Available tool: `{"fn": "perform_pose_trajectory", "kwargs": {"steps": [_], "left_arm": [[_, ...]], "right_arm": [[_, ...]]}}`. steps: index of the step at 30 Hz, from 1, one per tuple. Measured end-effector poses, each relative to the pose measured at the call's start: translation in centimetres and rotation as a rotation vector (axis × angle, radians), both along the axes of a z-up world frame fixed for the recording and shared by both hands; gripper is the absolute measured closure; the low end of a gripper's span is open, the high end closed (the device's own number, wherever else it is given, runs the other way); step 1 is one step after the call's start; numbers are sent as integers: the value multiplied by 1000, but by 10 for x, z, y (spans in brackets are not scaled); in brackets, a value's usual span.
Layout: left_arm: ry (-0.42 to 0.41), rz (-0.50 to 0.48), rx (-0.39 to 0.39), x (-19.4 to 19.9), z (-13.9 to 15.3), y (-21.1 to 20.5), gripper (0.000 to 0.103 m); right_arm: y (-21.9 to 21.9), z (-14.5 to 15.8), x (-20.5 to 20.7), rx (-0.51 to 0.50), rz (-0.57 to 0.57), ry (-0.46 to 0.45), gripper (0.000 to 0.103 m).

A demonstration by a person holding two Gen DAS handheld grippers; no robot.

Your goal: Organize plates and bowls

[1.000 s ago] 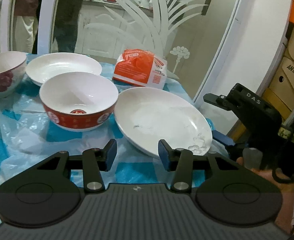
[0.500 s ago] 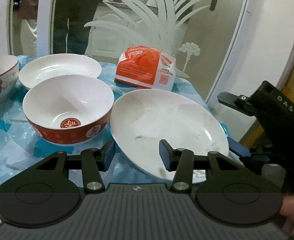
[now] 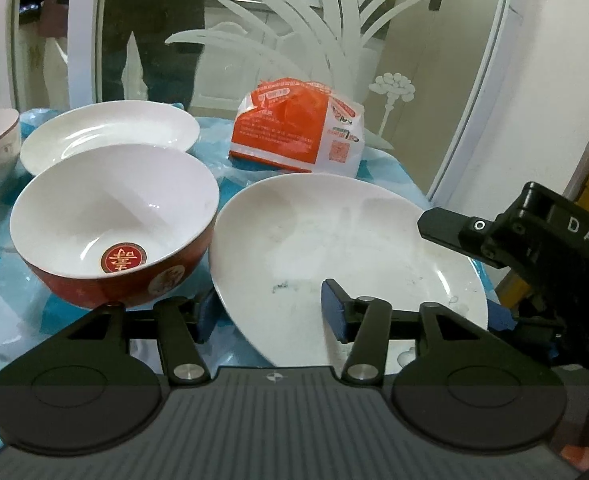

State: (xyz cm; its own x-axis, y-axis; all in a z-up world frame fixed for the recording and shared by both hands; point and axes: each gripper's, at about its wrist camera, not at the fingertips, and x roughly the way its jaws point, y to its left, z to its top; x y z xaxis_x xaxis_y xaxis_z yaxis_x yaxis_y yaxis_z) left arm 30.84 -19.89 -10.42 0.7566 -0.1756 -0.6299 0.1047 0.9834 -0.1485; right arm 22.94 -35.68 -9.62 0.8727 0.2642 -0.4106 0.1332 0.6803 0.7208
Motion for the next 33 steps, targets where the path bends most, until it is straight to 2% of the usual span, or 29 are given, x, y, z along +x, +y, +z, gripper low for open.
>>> {"fn": "perform_pose_trajectory", "kwargs": {"steps": [3,5,11,17,23,33], "left_arm": [[-13,0,28,-2,-1,-3,44],[-20,6,28,-2,-2,-2,51],[-48,7,45,-6,0,-2,60],[-77,-10,48,-18,3,-3,65],[-77,-19,37,-33,10,1,68],[-56,-24,-3,-64,14,17,67]], "right_arm": [[3,0,1,-28,9,6,23],[6,1,2,-47,14,15,23],[5,0,2,-51,7,16,26],[8,2,0,-97,-9,20,26],[7,2,-7,-100,-1,17,26],[16,3,-39,-117,29,-14,26]]}}
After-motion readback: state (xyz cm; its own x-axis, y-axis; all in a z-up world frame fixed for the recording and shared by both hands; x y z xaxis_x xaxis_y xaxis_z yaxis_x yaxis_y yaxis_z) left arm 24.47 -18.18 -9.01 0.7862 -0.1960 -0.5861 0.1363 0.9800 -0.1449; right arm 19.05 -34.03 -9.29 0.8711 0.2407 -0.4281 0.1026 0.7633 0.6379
